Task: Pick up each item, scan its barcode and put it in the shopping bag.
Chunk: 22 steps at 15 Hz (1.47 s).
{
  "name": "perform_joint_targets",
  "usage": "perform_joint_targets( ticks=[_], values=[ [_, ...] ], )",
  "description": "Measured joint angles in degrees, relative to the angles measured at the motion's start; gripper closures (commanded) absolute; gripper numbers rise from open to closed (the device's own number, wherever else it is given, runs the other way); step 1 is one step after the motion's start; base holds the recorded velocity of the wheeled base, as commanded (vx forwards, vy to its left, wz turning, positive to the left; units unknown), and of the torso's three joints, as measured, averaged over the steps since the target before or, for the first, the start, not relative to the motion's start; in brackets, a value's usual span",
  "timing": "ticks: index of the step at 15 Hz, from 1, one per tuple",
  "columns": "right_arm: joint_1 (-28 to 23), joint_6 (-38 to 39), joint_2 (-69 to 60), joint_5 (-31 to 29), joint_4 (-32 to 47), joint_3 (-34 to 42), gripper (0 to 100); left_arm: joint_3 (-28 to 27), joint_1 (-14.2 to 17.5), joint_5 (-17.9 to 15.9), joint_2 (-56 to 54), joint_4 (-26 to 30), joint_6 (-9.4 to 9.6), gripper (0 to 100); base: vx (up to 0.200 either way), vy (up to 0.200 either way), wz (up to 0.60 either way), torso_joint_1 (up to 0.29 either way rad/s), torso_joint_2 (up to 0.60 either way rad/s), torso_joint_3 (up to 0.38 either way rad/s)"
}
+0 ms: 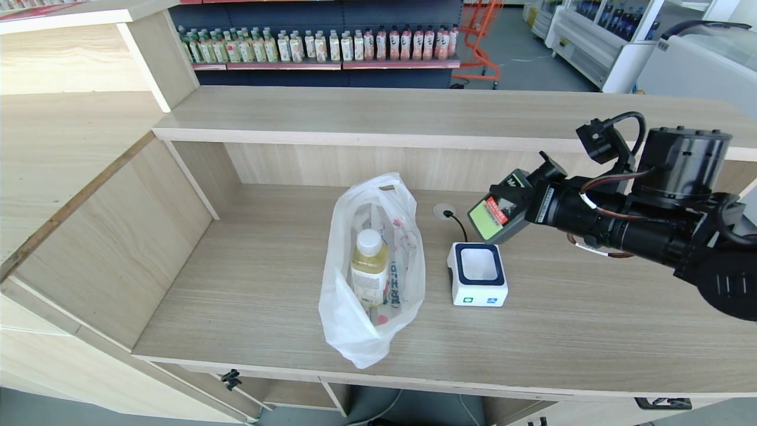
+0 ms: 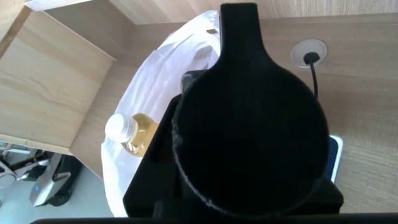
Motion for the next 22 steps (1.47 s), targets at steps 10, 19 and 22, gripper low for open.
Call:
perform_joint_targets(
  ticks=[10,19,22],
  values=[
    [0.0,-3.8,14.4,-1.8,3.5,-11.7,100,0.0,0.0,0.0,0.0,0.0,0.01,0,0.000,0.000,0.00,0.000,0.00,0.000],
    [5.9,-19.6,30.0,-1.8,-4.6,-21.1,100,0.0,0.0,0.0,0.0,0.0,0.01,0,0.000,0.000,0.00,0.000,0.00,0.000],
    [8.1,-21.1,34.5,-1.8,-6.6,-25.7,100,0.0,0.0,0.0,0.0,0.0,0.01,0,0.000,0.000,0.00,0.000,0.00,0.000]
  ],
)
